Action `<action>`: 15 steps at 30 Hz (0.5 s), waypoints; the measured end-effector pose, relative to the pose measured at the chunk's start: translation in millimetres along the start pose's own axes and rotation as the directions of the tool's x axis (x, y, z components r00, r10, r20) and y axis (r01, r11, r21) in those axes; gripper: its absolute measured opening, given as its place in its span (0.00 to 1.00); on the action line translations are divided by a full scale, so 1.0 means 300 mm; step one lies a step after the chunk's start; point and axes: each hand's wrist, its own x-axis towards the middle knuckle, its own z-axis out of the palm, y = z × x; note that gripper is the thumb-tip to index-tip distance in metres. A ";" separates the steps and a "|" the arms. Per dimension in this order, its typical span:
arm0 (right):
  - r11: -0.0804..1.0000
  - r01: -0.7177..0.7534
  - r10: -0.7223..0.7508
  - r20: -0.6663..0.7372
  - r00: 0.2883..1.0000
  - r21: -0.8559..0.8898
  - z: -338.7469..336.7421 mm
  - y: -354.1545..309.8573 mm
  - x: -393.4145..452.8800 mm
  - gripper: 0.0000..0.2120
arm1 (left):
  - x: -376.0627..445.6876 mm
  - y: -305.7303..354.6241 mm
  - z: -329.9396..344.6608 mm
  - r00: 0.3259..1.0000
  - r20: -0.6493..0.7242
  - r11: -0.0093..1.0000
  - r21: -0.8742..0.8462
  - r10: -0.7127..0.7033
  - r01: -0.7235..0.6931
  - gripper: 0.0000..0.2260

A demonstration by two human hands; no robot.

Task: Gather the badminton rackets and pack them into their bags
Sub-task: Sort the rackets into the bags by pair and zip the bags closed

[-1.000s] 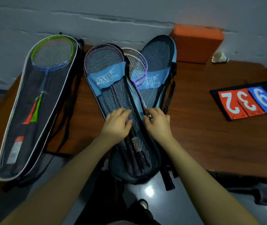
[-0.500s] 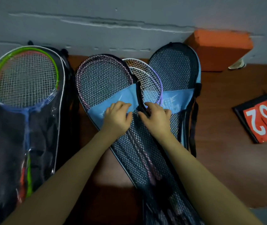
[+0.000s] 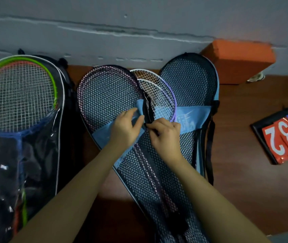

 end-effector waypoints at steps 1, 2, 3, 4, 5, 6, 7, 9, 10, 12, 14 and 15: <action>0.999 0.014 -0.014 -0.009 1.000 0.048 -0.010 -0.009 0.001 0.08 | 0.002 0.013 -0.009 0.999 -0.011 0.996 -0.074 -0.052 0.051 0.21; 0.997 0.029 -0.028 -0.012 1.000 0.072 -0.017 -0.016 0.000 0.07 | 0.005 0.025 -0.016 0.995 -0.024 0.988 -0.126 -0.093 0.089 0.21; 0.996 0.047 -0.047 -0.011 0.999 0.079 -0.023 -0.021 -0.003 0.07 | 0.008 0.037 -0.021 0.991 -0.039 0.977 -0.173 -0.129 0.121 0.21; 0.994 0.065 -0.065 -0.005 0.998 0.085 -0.028 -0.021 -0.008 0.06 | 0.011 0.049 -0.025 0.985 -0.056 0.965 -0.219 -0.162 0.146 0.22; 0.992 0.079 -0.080 0.001 0.997 0.099 -0.034 -0.022 -0.012 0.06 | 0.015 0.057 -0.027 0.979 -0.061 0.952 -0.253 -0.195 0.174 0.22; 0.989 0.084 -0.086 0.014 0.996 0.123 -0.041 -0.023 -0.012 0.05 | 0.021 0.065 -0.028 0.974 -0.054 0.943 -0.270 -0.219 0.196 0.21; 0.984 0.070 -0.078 0.040 0.996 0.165 -0.047 -0.023 -0.006 0.05 | 0.027 0.072 -0.029 0.971 -0.043 0.935 -0.280 -0.237 0.216 0.20; 0.962 -0.033 -0.008 0.149 0.989 0.270 -0.064 -0.029 0.013 0.04 | 0.033 0.085 -0.033 0.963 -0.040 0.913 -0.333 -0.265 0.238 0.17; 0.944 -0.099 0.034 0.205 0.978 0.315 -0.074 -0.035 0.019 0.04 | 0.032 0.089 -0.037 0.960 -0.044 0.897 -0.370 -0.276 0.241 0.17; 0.894 -0.183 0.085 0.245 0.966 0.409 -0.096 -0.044 0.028 0.05 | 0.025 0.093 -0.050 0.956 -0.046 0.870 -0.429 -0.290 0.243 0.17; 0.871 -0.182 0.098 0.203 0.974 0.457 -0.113 -0.049 0.038 0.05 | 0.005 0.092 -0.069 0.965 -0.063 0.864 -0.463 -0.254 0.197 0.17; 0.885 -0.157 0.087 0.176 0.980 0.438 -0.119 -0.051 0.046 0.07 | -0.009 0.088 -0.078 0.971 -0.082 0.864 -0.477 -0.226 0.161 0.16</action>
